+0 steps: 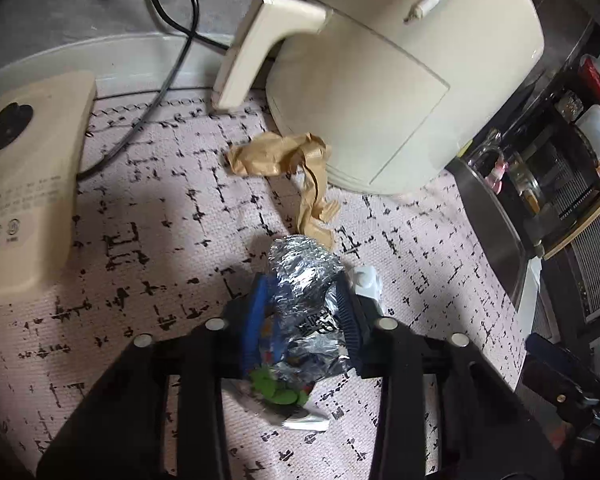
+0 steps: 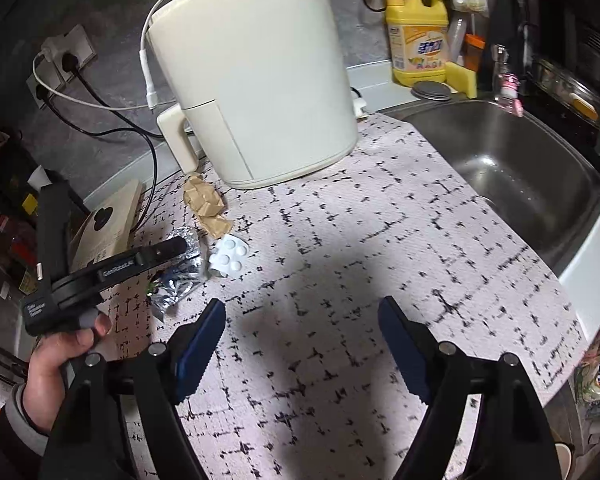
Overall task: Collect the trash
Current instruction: 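Grasp the foil ball with the left tool while the right tool grasps the white blister pack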
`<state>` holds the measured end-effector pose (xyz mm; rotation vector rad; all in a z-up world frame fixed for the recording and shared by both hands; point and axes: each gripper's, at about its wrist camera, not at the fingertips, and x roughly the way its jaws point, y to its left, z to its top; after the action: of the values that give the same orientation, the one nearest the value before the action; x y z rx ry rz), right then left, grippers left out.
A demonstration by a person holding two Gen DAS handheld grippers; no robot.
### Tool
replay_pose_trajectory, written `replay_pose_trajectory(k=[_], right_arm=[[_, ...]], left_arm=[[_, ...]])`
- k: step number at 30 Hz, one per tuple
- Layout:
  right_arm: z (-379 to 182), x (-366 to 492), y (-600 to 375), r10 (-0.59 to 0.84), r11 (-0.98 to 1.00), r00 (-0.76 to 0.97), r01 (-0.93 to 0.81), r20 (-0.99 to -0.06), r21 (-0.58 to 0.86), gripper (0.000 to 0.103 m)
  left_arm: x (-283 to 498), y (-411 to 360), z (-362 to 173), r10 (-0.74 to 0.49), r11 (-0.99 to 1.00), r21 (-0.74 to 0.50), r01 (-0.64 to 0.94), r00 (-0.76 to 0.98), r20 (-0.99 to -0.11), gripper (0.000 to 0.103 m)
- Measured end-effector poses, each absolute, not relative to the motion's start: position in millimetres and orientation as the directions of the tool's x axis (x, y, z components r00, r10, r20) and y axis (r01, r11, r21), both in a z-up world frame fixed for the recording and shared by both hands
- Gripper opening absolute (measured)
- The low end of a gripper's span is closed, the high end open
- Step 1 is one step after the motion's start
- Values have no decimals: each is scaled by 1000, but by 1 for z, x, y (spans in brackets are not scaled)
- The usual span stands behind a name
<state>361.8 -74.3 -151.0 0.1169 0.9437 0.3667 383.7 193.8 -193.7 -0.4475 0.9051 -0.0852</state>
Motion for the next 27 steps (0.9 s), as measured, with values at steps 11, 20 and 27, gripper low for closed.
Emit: replay_pose_trajectory(k=[11,20,27], right_arm=[[-166,399,-16,397,906,463,-334,-792,259,66],[-192,434,22,391,903,431,-349,-813,250,54],[-207,447,36,400,891,386,-375,-831,255,51]], left_arm=[[354,229,-167,-182,901,-401,-167,692,-698,28],[338,260,-166,-122,895,-383,-228,700,-703,28],[339,265,-168,-111,892,-380,-245,696,-709,28]])
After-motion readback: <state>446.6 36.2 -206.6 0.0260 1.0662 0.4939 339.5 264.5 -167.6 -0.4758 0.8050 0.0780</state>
